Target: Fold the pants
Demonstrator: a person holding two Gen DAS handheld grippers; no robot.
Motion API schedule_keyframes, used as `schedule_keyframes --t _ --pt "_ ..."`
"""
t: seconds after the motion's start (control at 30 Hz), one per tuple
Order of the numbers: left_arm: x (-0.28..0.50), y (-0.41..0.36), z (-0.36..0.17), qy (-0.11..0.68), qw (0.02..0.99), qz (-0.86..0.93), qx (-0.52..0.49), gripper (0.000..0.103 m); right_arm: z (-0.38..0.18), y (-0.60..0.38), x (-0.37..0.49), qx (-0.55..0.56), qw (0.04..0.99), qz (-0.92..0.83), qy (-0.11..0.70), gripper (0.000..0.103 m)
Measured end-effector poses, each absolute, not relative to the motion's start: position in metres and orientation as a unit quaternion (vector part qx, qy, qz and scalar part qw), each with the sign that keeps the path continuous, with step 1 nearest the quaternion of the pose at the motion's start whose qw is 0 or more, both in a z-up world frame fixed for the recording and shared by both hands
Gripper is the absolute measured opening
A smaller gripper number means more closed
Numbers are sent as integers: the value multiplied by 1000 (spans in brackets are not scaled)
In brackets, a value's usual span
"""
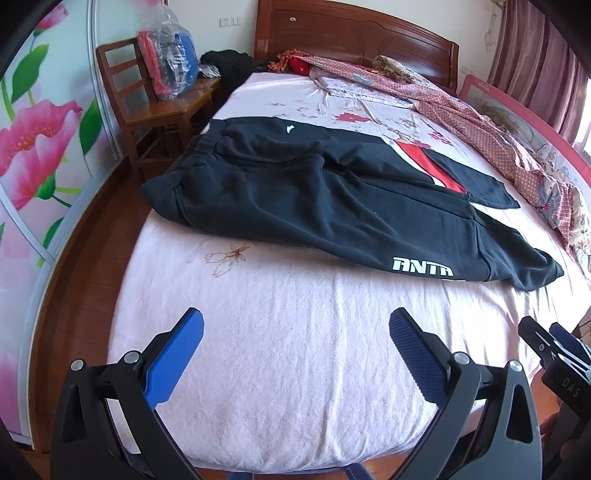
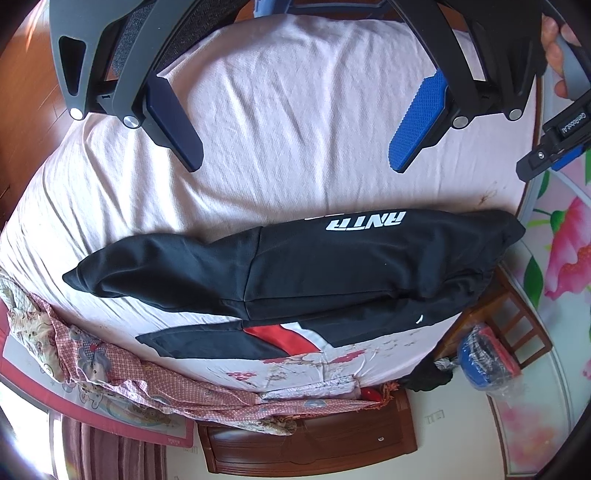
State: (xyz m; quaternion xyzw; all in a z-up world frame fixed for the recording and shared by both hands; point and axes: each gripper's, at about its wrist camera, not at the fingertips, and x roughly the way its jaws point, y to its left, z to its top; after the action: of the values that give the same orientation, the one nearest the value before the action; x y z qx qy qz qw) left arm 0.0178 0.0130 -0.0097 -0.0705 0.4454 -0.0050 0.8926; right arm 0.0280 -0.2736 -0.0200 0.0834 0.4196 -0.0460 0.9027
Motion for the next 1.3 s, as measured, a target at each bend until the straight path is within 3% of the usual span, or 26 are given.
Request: schedule_keyframes --t 0.3,0.63,0.87,1.3 --pt "100 73 -22 442 867 -145 -177 101 -25 -306 44 113 895 -75 425 100" --pt "150 125 -75 484 814 -97 -307 101 -40 -302 64 104 885 -67 448 100" --pt "163 151 -114 479 739 -97 -463 101 -45 -301 76 106 881 -65 456 100" --pt "186 165 -129 432 729 -71 -526 101 -49 -296 87 104 878 -59 463 100"
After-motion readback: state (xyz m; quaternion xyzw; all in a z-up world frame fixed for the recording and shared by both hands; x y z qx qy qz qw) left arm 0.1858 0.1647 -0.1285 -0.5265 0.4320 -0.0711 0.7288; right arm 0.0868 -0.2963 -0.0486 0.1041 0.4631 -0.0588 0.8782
